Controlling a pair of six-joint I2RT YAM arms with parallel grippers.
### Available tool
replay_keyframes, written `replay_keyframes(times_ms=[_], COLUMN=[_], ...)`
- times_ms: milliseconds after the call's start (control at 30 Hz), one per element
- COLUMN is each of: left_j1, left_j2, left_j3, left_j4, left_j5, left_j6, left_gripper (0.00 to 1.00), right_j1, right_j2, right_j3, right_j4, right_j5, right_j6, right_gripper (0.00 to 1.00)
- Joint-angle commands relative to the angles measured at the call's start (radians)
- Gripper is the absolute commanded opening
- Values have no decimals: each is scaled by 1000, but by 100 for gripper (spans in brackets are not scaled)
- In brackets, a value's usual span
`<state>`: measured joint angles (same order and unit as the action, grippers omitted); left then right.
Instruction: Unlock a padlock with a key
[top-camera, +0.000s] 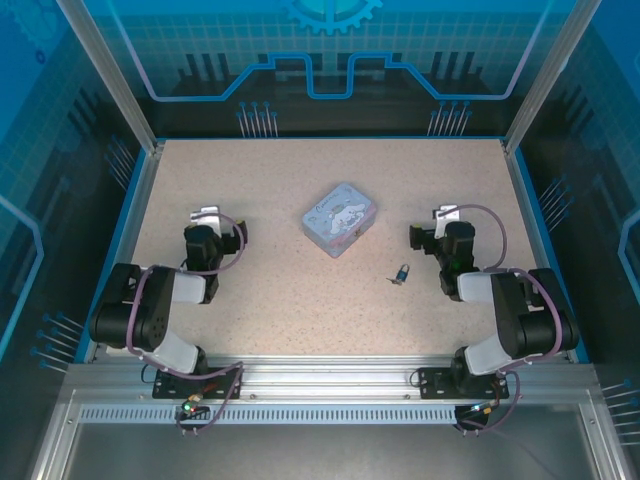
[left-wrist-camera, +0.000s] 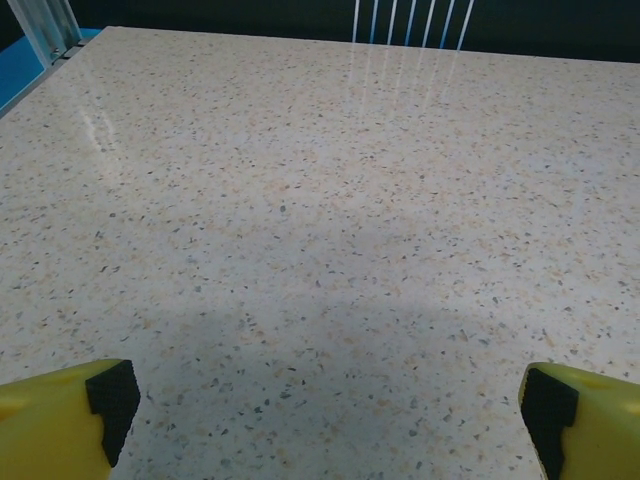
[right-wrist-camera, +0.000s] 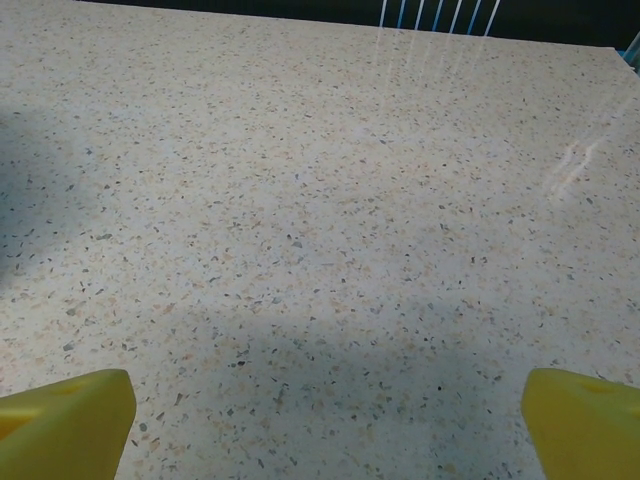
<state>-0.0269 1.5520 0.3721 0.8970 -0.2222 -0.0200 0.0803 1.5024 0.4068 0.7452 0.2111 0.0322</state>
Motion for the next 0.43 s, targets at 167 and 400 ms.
replay_keyframes(times_ms=[167,400], left_j1=[7,8], left_j2=[1,1], left_j3=[6,8], left_j4=[27,26], left_j5=[30,30], left_j6=[-5,-6], left_gripper=[99,99], right_j1=[-13,-11], right_j2=[3,1], right_j3=[20,13], right_j4=[20,31], right_j5=[-64,-64], right_j6=[-11,-14], right_gripper=[100,100])
